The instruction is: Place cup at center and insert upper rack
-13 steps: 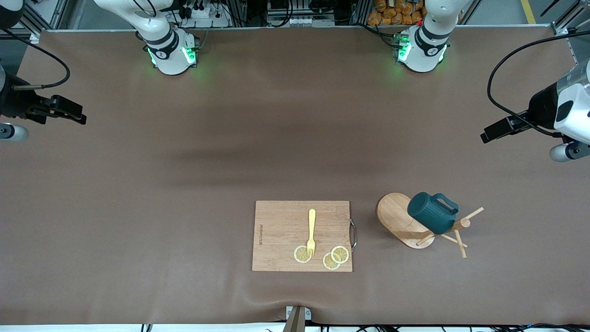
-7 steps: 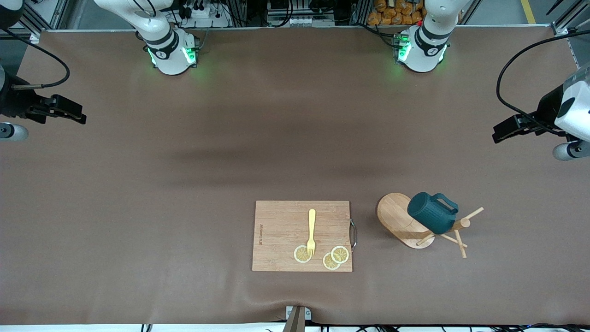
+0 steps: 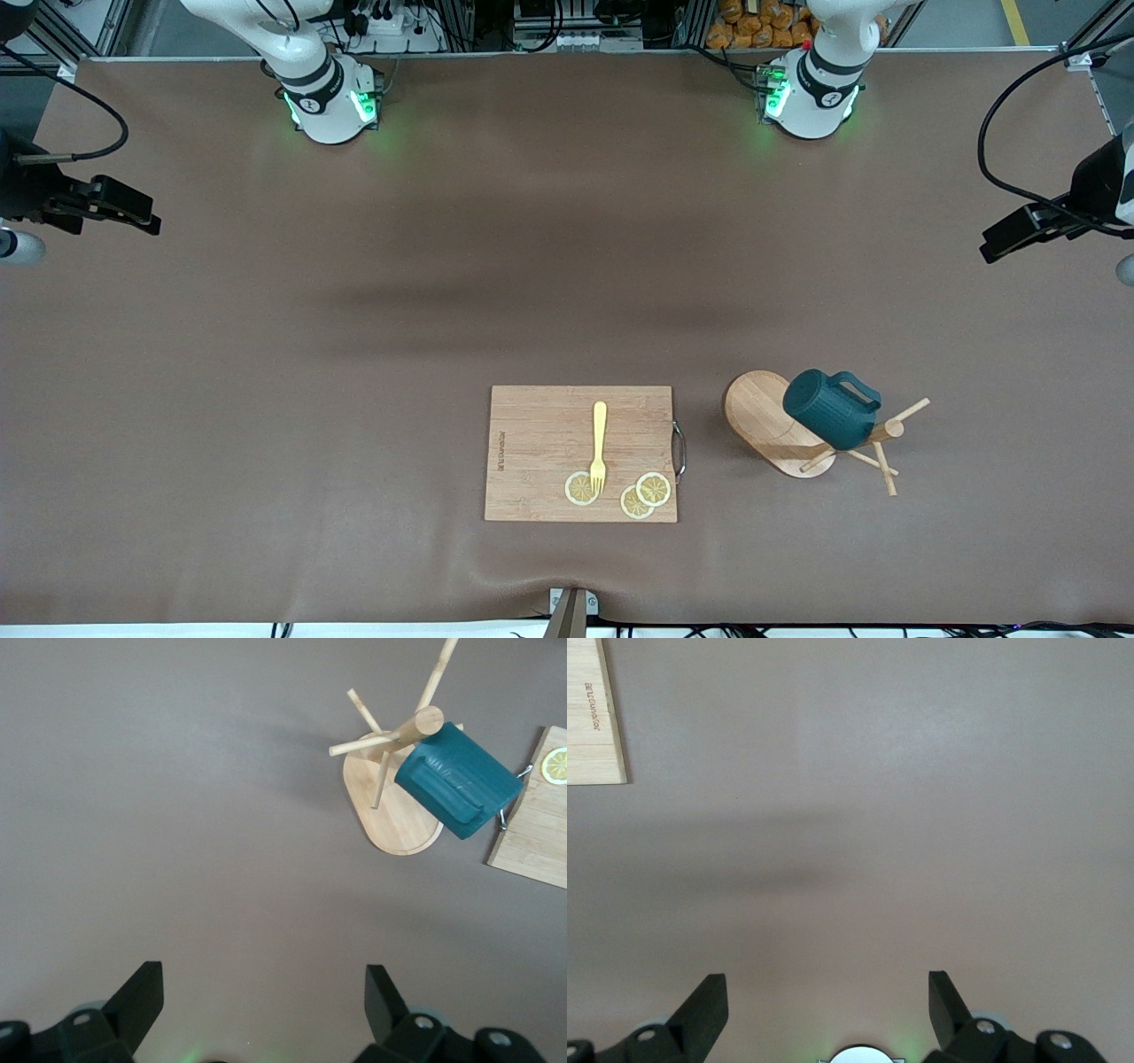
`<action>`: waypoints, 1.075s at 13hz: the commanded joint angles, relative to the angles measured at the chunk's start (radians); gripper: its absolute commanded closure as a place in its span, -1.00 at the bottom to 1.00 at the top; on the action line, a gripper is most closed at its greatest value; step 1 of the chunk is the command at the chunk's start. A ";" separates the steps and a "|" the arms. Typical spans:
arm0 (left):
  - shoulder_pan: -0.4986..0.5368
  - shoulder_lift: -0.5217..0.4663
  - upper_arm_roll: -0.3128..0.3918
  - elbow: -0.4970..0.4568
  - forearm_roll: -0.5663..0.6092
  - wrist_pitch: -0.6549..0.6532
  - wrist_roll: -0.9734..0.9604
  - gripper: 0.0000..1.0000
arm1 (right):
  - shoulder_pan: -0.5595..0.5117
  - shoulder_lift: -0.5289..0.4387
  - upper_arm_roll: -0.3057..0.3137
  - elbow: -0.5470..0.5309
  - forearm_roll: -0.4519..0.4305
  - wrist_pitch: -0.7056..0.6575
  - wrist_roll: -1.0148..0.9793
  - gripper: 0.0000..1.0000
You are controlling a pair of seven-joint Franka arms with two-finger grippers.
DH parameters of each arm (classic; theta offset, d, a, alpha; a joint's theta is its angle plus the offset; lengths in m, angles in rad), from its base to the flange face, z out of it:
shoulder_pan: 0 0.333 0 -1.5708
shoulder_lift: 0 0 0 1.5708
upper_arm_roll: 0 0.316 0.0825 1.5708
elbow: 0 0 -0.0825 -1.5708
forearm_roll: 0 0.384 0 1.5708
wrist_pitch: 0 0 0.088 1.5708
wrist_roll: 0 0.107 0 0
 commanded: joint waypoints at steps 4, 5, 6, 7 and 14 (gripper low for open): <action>-0.292 -0.121 0.362 -0.140 -0.090 0.000 0.106 -1.00 | 0.000 -0.034 0.001 0.004 -0.003 -0.021 0.002 -1.00; -0.323 -0.147 0.405 -0.172 -0.121 0.004 0.121 -1.00 | 0.000 -0.037 0.001 0.003 -0.003 -0.024 0.002 -1.00; -0.352 -0.164 0.427 -0.189 -0.131 0.016 0.126 -1.00 | 0.000 -0.038 0.001 0.003 -0.003 -0.024 0.002 -1.00; -0.366 -0.165 0.428 -0.190 -0.129 0.018 0.126 -1.00 | 0.000 -0.038 0.001 0.003 -0.003 -0.026 0.002 -1.00; -0.391 -0.190 0.436 -0.228 -0.114 0.013 0.117 -1.00 | 0.002 -0.041 0.001 0.004 -0.003 -0.041 0.002 -1.00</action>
